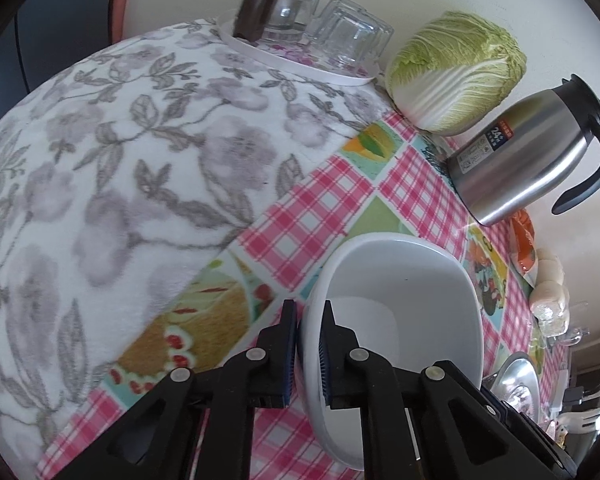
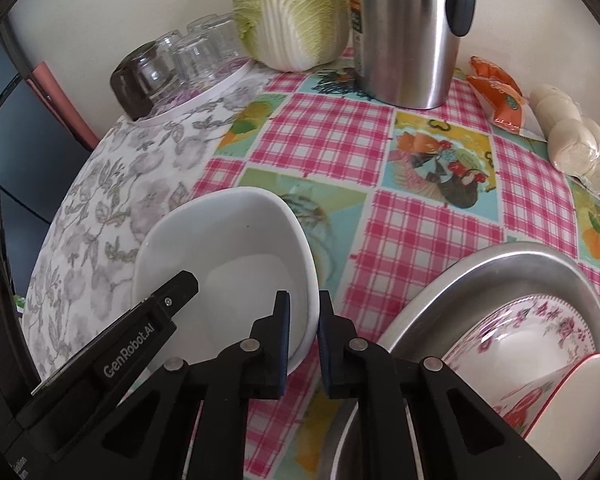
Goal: Organize plates and bowls
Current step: 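Lift the square white bowl and carry it over the steel basin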
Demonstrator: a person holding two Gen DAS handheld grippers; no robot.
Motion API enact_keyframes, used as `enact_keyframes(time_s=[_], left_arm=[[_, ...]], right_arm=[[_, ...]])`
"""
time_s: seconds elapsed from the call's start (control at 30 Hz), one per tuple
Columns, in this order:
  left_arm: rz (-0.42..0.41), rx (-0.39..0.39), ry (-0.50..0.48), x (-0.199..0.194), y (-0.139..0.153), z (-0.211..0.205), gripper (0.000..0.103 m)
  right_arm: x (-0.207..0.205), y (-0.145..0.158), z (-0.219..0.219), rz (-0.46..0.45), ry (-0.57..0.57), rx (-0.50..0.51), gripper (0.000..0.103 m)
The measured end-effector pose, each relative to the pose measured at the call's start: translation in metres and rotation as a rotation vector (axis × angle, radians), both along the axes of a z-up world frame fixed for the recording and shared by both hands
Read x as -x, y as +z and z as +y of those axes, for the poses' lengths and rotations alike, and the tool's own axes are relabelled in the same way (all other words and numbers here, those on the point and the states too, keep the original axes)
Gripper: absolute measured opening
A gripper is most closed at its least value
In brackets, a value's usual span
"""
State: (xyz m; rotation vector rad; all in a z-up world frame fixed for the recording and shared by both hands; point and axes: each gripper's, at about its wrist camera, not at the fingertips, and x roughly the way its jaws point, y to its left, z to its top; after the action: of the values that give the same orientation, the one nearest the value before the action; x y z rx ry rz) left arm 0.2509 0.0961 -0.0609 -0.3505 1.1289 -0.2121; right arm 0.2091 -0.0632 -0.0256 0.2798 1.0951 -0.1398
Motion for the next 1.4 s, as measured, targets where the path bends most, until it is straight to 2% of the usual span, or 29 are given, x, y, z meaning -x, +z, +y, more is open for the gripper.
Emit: enact_keyframes(time_s=[0.1, 0.23, 0.43, 0.73, 0.87, 1.03, 1.4], left_arm=[[-0.012, -0.015, -0.009, 0.005, 0.009, 0.009, 0.012], [-0.067, -0.052, -0.016, 0.013, 0.034, 0.015, 0.012], [-0.148, -0.035, -0.026, 0.034, 0.078, 0.018, 0.012], [-0.289, -0.039, -0.092, 0.078, 0.141, -0.009, 0.012], [-0.327, -0.013, -0.138, 0.097, 0.161, -0.026, 0.012], [-0.352, -0.014, -0.204, 0.119, 0.172, -0.052, 0.012], [-0.329, -0.032, -0.253, 0.142, 0.166, -0.091, 0.011]], right_arm=[[0.005, 0.004, 0.012, -0.006, 0.025, -0.003, 0.013], [0.014, 0.016, 0.023, -0.036, 0.041, -0.016, 0.013], [0.035, 0.054, 0.029, -0.131, 0.040, -0.014, 0.013], [0.087, 0.112, 0.014, -0.273, -0.008, -0.009, 0.013], [0.115, 0.130, 0.000, -0.326, -0.044, -0.008, 0.014], [0.149, 0.141, -0.021, -0.377, -0.102, -0.017, 0.014], [0.189, 0.123, -0.064, -0.403, -0.188, -0.097, 0.014]])
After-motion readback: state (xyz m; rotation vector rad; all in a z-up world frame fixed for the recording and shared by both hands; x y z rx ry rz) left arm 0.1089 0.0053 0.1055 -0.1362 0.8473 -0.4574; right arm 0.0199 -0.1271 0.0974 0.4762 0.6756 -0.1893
